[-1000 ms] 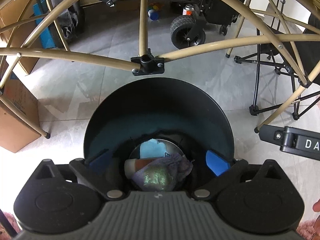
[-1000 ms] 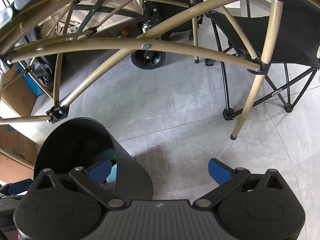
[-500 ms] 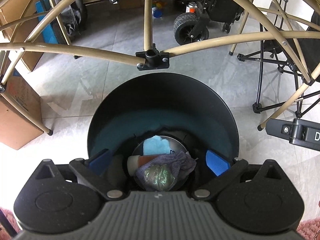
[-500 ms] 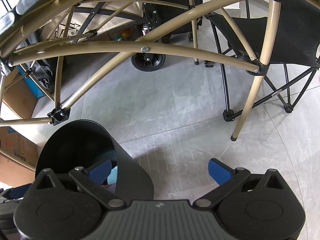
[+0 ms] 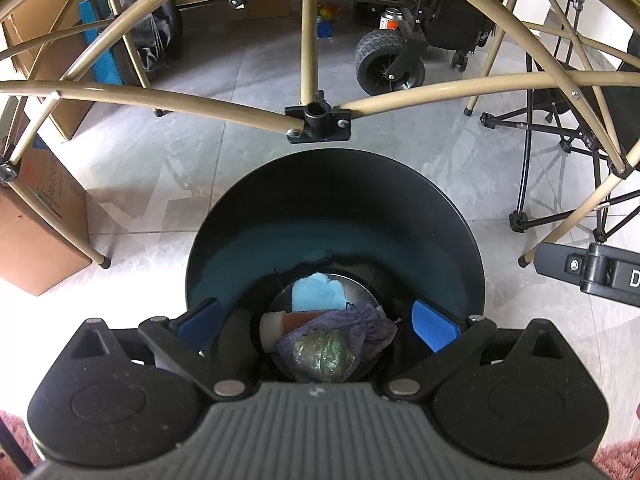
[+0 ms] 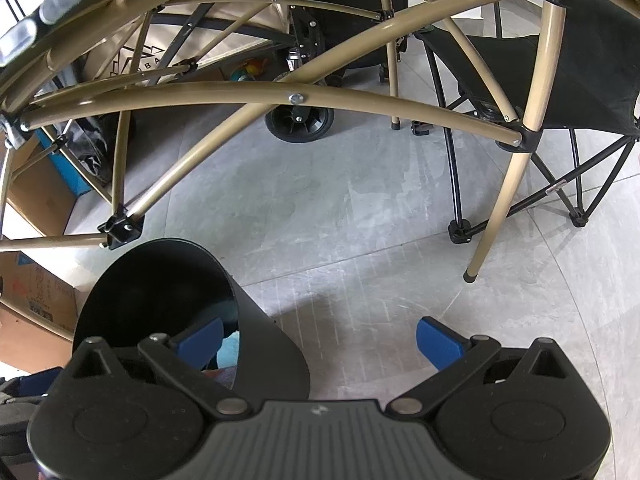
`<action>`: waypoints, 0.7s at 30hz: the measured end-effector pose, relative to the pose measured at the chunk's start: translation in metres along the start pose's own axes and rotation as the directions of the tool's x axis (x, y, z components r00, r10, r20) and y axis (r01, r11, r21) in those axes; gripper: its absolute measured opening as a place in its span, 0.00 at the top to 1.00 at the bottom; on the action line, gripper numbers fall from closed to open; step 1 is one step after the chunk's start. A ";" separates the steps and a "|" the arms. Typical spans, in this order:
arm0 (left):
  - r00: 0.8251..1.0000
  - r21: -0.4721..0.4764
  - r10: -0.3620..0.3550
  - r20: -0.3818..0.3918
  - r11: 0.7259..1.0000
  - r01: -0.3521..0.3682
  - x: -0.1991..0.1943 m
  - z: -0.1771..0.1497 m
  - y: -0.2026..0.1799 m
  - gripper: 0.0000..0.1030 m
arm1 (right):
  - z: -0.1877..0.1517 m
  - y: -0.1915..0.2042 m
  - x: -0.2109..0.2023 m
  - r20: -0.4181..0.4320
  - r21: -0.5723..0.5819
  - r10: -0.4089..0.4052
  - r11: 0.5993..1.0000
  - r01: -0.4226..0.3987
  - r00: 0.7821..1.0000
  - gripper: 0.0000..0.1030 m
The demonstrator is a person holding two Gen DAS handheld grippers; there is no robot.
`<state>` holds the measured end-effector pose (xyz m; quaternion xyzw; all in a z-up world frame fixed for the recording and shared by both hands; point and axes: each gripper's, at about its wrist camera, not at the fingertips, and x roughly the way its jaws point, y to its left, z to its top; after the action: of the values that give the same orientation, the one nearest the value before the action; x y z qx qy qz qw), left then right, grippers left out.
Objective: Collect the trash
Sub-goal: 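Move both open tools back up toward the items on the table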
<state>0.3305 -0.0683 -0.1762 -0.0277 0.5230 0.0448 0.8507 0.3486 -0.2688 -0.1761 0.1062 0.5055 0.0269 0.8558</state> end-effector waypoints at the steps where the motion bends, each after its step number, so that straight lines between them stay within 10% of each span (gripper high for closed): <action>1: 1.000 -0.001 0.000 0.002 1.000 0.000 -0.001 0.000 0.001 0.00 | 0.000 0.000 0.000 0.001 0.000 0.000 1.000 0.000 1.000 0.00; 21: 0.989 -0.036 -0.009 0.147 0.999 0.014 -0.054 -0.002 0.023 0.00 | 0.003 0.017 -0.053 0.141 -0.093 0.018 0.996 -0.005 0.990 0.00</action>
<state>0.3021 -0.0481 -0.1294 -0.0432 0.4581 0.0514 0.8864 0.3268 -0.2607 -0.1258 0.0714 0.4413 0.0477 0.8933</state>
